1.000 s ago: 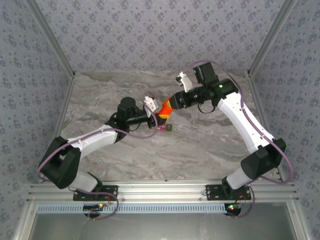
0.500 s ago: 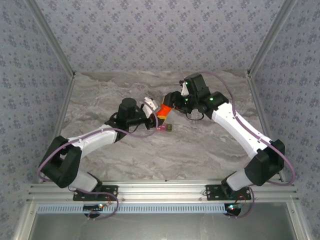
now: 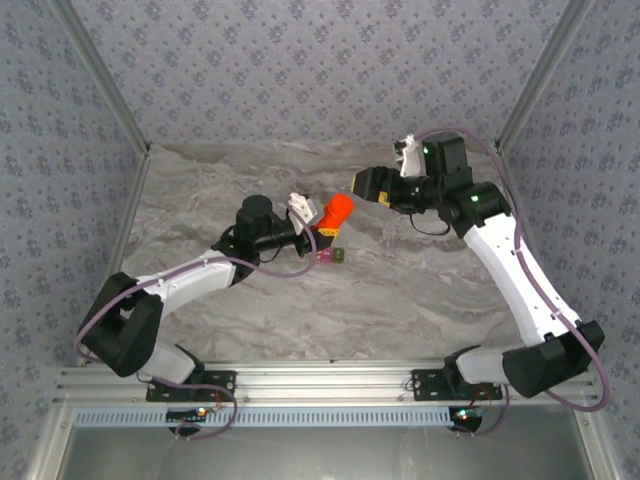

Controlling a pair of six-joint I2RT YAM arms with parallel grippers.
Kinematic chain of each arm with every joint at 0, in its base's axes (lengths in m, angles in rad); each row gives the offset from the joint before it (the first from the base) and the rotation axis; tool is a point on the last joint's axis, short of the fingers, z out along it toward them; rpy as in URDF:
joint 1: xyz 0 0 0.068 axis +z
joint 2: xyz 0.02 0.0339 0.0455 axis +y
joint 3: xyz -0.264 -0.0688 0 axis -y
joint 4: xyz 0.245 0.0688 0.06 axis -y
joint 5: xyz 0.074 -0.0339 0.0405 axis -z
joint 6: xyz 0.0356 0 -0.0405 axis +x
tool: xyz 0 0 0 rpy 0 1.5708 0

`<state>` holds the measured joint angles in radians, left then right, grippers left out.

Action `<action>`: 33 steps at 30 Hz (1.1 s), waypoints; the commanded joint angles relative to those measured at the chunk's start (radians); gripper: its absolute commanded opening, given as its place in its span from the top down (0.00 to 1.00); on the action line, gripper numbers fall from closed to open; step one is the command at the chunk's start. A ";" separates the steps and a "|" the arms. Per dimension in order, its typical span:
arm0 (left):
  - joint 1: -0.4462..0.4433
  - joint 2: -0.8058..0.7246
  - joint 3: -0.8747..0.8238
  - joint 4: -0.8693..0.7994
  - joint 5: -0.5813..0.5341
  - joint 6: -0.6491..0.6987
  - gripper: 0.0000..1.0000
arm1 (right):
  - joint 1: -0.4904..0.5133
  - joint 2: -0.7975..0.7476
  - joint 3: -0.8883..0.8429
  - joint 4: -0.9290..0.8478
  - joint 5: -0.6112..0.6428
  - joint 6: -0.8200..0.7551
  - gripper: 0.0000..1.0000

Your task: Sort the pills into containers

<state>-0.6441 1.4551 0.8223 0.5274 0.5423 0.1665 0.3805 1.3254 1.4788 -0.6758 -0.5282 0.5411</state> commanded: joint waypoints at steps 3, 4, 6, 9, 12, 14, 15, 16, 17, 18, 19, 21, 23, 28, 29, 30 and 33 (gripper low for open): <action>-0.005 -0.036 0.048 0.038 0.042 -0.002 1.00 | 0.009 0.085 0.090 -0.127 -0.074 -0.406 0.21; -0.003 -0.037 0.049 0.036 0.042 -0.001 1.00 | 0.006 0.099 0.107 -0.134 -0.076 -0.425 0.22; -0.003 -0.039 0.051 0.031 0.043 -0.002 1.00 | 0.009 0.132 0.158 -0.164 -0.097 -0.450 0.23; -0.004 -0.043 0.051 0.028 0.045 -0.002 1.00 | 0.032 0.175 0.224 -0.213 -0.112 -0.486 0.24; -0.004 -0.043 0.054 0.026 0.048 -0.002 1.00 | 0.061 0.206 0.268 -0.272 -0.090 -0.529 0.24; -0.005 -0.044 0.053 0.027 0.048 -0.004 1.00 | 0.070 0.221 0.282 -0.300 -0.077 -0.548 0.25; -0.006 -0.044 0.052 0.026 0.048 -0.003 1.00 | 0.073 0.226 0.285 -0.308 -0.078 -0.556 0.25; -0.006 -0.044 0.052 0.027 0.048 -0.004 1.00 | 0.075 0.228 0.284 -0.314 -0.071 -0.561 0.26; -0.006 -0.044 0.052 0.026 0.048 -0.004 1.00 | 0.077 0.229 0.283 -0.317 -0.067 -0.562 0.26; -0.006 -0.044 0.052 0.026 0.047 -0.004 1.00 | 0.077 0.229 0.282 -0.319 -0.067 -0.564 0.26; -0.007 -0.045 0.052 0.026 0.048 -0.001 1.00 | 0.077 0.229 0.281 -0.318 -0.066 -0.564 0.26; -0.008 -0.046 0.050 0.023 0.047 -0.002 1.00 | 0.078 0.233 0.281 -0.319 -0.067 -0.564 0.27; -0.006 -0.047 0.051 0.022 0.047 -0.001 1.00 | 0.077 0.234 0.280 -0.320 -0.065 -0.564 0.27; -0.008 -0.050 0.049 0.025 0.046 0.000 1.00 | 0.079 0.246 0.280 -0.324 -0.060 -0.564 0.28; -0.009 -0.050 0.050 0.024 0.045 -0.001 1.00 | 0.079 0.249 0.280 -0.323 -0.057 -0.564 0.27; -0.008 -0.048 0.051 0.024 0.045 0.000 1.00 | 0.078 0.250 0.278 -0.320 -0.054 -0.564 0.26; -0.008 -0.047 0.050 0.024 0.045 0.001 1.00 | 0.075 0.253 0.276 -0.314 -0.037 -0.560 0.23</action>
<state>-0.6445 1.4479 0.8368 0.5152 0.5613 0.1665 0.4553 1.5688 1.7374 -0.9642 -0.5861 0.0013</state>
